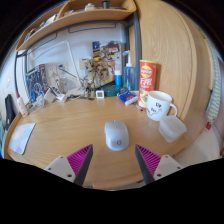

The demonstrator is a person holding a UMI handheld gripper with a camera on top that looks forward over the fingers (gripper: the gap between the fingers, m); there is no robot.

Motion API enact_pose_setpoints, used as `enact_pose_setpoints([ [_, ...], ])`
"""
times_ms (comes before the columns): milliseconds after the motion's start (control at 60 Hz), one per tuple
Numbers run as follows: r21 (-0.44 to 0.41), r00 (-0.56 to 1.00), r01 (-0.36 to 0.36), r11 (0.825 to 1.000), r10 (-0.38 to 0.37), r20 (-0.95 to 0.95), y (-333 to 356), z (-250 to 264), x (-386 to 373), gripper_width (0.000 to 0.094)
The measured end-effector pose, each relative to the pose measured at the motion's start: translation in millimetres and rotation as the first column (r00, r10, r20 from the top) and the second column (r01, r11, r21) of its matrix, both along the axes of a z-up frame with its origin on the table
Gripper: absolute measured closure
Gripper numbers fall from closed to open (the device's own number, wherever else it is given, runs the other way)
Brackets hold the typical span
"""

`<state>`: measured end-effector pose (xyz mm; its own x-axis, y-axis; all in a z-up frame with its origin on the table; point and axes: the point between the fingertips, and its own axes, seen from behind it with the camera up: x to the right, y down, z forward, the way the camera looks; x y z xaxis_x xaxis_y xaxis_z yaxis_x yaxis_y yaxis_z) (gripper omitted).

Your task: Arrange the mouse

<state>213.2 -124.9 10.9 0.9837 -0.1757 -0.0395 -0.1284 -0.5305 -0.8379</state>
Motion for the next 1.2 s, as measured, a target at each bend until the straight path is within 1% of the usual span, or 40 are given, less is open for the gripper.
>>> enact_pose_setpoints([
  [117,0.0,1.0,-0.017,1.0,0.017,-0.01,37.5,-8.4,9.5,0.0083],
  [200,-0.025,1.0,-0.015,1.0,0.015,-0.021,54.3,-16.6,15.7,0.0098],
  [233,-0.008,1.0,-0.016,1.0,0.015,-0.018,61.8,-13.8,17.5,0.0127],
  [367,-0.016,0.999,-0.032,0.999,0.032,0.003,76.3,-16.7,24.3,0.0289],
  [433,-0.021,0.999,-0.033,0.999,0.033,0.022,79.1,-17.5,27.1,0.0421],
  [450,-0.024,0.999,-0.033,0.999,0.034,0.025,79.0,-18.0,27.4,0.0423],
  [567,-0.064,0.999,-0.019,0.998,0.022,0.049,77.7,-20.7,28.1,0.0515],
  [600,-0.077,0.999,-0.015,0.997,0.018,0.045,78.1,-21.4,26.9,0.0555],
  [617,-0.086,0.999,-0.016,0.996,0.02,0.044,78.0,-21.9,26.5,0.0559],
  [667,-0.106,0.999,-0.019,0.994,0.022,0.034,78.4,-22.2,25.1,0.0624],
  [750,-0.137,1.0,-0.028,0.99,0.03,0.006,79.4,-22.7,24.4,0.0634],
  [883,-0.185,1.0,0.017,0.983,-0.014,0.016,80.0,-17.0,21.6,0.0636],
  [933,-0.174,0.999,0.044,0.984,-0.039,0.031,82.0,0.0,15.7,0.0634],
  [967,-0.164,0.998,0.046,0.985,-0.039,0.043,84.2,14.5,7.4,0.0634],
  [1017,-0.118,0.998,0.059,0.991,-0.054,0.044,91.6,47.3,-8.8,0.0634],
  [1100,-0.047,0.997,0.03,0.998,-0.027,0.079,107.6,108.9,-47.5,0.0632],
  [1200,0.039,0.996,-0.021,0.999,0.017,0.082,123.2,176.1,-116.5,0.0634],
])
